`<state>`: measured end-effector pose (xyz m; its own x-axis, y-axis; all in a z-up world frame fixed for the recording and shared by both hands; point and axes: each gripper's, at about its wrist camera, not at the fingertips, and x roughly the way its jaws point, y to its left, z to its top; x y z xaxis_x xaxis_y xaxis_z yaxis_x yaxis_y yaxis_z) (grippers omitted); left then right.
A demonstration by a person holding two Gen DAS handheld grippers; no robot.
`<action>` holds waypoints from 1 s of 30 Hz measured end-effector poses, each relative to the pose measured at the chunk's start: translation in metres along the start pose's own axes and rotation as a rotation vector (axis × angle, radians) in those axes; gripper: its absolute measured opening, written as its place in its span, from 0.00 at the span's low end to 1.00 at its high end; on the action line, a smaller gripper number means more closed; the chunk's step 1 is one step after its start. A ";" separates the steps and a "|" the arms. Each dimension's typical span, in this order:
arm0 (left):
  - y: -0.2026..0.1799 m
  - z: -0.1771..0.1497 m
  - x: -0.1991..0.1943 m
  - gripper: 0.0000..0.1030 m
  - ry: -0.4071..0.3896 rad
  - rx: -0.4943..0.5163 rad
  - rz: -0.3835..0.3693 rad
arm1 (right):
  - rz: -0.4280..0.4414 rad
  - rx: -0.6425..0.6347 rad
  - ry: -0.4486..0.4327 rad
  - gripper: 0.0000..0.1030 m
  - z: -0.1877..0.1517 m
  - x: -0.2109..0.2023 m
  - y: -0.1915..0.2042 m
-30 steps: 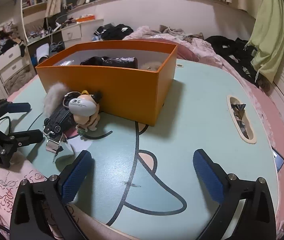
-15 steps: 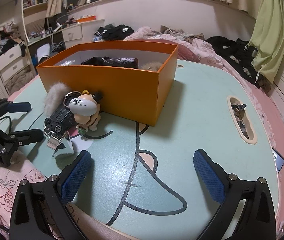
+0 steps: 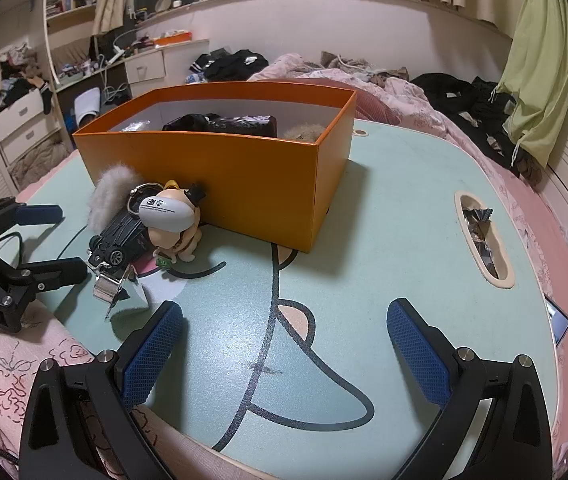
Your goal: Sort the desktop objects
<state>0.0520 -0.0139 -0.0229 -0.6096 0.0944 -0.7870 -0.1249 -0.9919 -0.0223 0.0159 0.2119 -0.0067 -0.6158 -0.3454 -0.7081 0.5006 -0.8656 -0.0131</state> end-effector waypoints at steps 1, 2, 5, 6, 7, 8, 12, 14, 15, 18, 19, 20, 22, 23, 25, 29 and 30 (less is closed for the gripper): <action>0.000 -0.001 -0.001 1.00 0.000 0.000 0.000 | 0.000 0.000 0.000 0.99 0.000 0.000 0.000; 0.000 0.000 0.000 1.00 0.000 0.000 0.000 | 0.000 -0.001 0.000 0.99 0.000 0.000 0.000; 0.000 0.000 0.000 1.00 0.000 0.000 0.000 | 0.000 0.000 0.000 0.99 0.000 0.000 0.000; 0.000 0.000 0.000 1.00 0.000 0.000 0.000 | 0.000 0.000 0.000 0.99 0.000 0.000 0.000; 0.000 0.000 0.000 1.00 0.000 0.000 0.000 | 0.000 0.000 0.000 0.99 0.000 0.000 0.000; 0.000 0.000 0.000 1.00 0.000 0.000 0.000 | 0.000 0.000 0.000 0.99 0.000 0.000 0.000; 0.000 0.000 0.000 1.00 0.000 0.000 0.000 | 0.001 0.000 -0.001 0.99 0.000 0.000 0.000; 0.000 0.000 0.001 1.00 0.000 -0.001 0.000 | 0.001 0.000 -0.001 0.99 -0.001 0.000 0.000; 0.000 0.000 0.001 1.00 0.000 -0.001 0.000 | 0.001 0.000 -0.001 0.99 -0.001 0.000 0.000; 0.000 0.000 0.001 1.00 0.000 -0.001 0.000 | 0.001 0.000 -0.001 0.99 -0.001 -0.001 0.000; 0.000 0.000 0.001 1.00 0.000 -0.001 0.000 | 0.001 0.000 -0.001 0.99 -0.001 -0.001 0.000; -0.001 -0.001 -0.001 1.00 0.000 -0.001 0.000 | 0.001 0.000 -0.001 0.99 -0.001 -0.001 0.000; 0.000 0.000 0.001 1.00 0.000 -0.001 0.001 | 0.002 -0.001 -0.002 0.99 -0.001 -0.001 0.000; 0.000 0.000 0.001 1.00 0.000 -0.001 0.001 | 0.002 -0.001 -0.002 0.99 -0.001 -0.001 0.000; 0.000 0.000 0.001 1.00 0.000 -0.001 0.001 | 0.002 -0.001 -0.002 0.99 -0.001 -0.001 0.000; 0.000 0.000 0.001 1.00 0.000 -0.001 0.000 | 0.002 -0.001 -0.002 0.99 -0.001 -0.001 0.000; 0.000 0.000 0.001 1.00 0.000 -0.001 0.001 | 0.002 -0.001 -0.002 0.99 -0.001 -0.001 0.000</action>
<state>0.0512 -0.0138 -0.0235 -0.6094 0.0939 -0.7873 -0.1237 -0.9921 -0.0226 0.0173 0.2127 -0.0069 -0.6161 -0.3483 -0.7065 0.5025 -0.8645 -0.0119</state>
